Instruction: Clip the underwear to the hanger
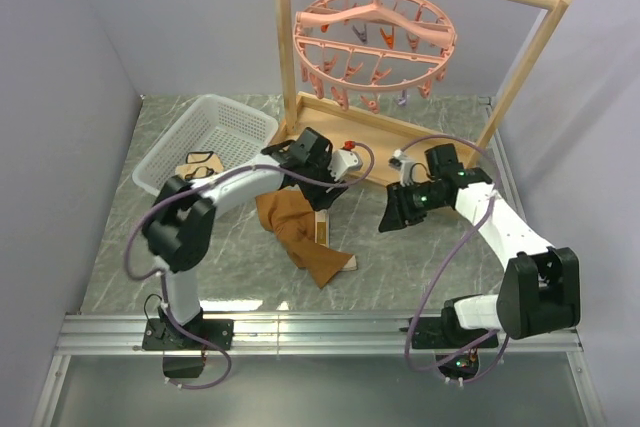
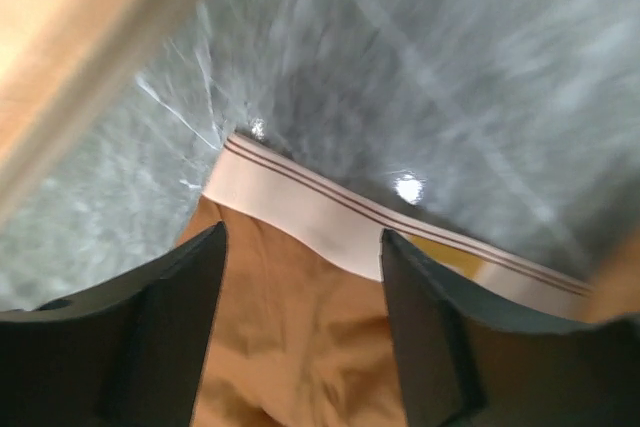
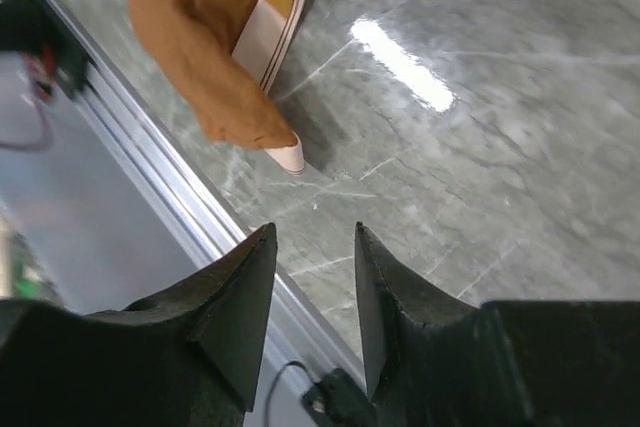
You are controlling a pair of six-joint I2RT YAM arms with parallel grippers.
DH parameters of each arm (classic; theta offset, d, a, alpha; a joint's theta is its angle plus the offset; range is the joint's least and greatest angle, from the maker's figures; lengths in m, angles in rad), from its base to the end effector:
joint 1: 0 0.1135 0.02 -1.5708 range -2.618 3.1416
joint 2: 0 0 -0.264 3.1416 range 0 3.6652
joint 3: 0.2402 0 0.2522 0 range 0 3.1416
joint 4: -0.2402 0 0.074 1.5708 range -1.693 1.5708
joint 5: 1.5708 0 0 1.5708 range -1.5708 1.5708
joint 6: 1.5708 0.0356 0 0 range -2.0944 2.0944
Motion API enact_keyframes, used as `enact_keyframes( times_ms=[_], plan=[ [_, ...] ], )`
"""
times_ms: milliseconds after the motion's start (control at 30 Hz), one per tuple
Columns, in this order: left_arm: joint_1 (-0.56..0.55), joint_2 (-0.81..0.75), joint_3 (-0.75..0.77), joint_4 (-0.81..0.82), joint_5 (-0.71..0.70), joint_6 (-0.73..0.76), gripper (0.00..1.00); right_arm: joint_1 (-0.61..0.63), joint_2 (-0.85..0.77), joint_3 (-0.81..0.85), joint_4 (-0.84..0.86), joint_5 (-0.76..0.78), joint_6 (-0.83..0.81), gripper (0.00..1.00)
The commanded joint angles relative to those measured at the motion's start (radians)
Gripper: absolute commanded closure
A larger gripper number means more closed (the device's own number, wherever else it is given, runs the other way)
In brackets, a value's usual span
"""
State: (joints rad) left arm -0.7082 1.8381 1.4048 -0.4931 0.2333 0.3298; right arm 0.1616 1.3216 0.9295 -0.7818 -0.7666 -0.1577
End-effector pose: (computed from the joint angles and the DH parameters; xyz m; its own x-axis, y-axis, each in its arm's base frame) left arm 0.3004 -0.2681 0.2329 -0.3354 0.7021 -0.6282 0.8952 0.4452 0.0197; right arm 0.2356 0.0634 0.2393 -0.8392 -0.2514 -0.4822 -0.5188 0.6362 0.5711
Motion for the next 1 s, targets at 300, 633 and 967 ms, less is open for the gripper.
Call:
enact_keyframes(
  times_ms=[300,633,967],
  plan=[
    [0.067,0.251,0.192,-0.090,-0.005,0.144,0.36,0.269,-0.021,0.031,0.027,0.253,-0.296,0.53],
    [0.082,0.283,0.155,-0.053,0.043,0.149,0.38,0.464,-0.058,-0.098,0.211,0.335,-0.440,0.39],
    [0.124,0.311,0.215,-0.121,0.166,0.143,0.36,0.667,-0.041,-0.208,0.411,0.463,-0.560,0.40]
  ],
)
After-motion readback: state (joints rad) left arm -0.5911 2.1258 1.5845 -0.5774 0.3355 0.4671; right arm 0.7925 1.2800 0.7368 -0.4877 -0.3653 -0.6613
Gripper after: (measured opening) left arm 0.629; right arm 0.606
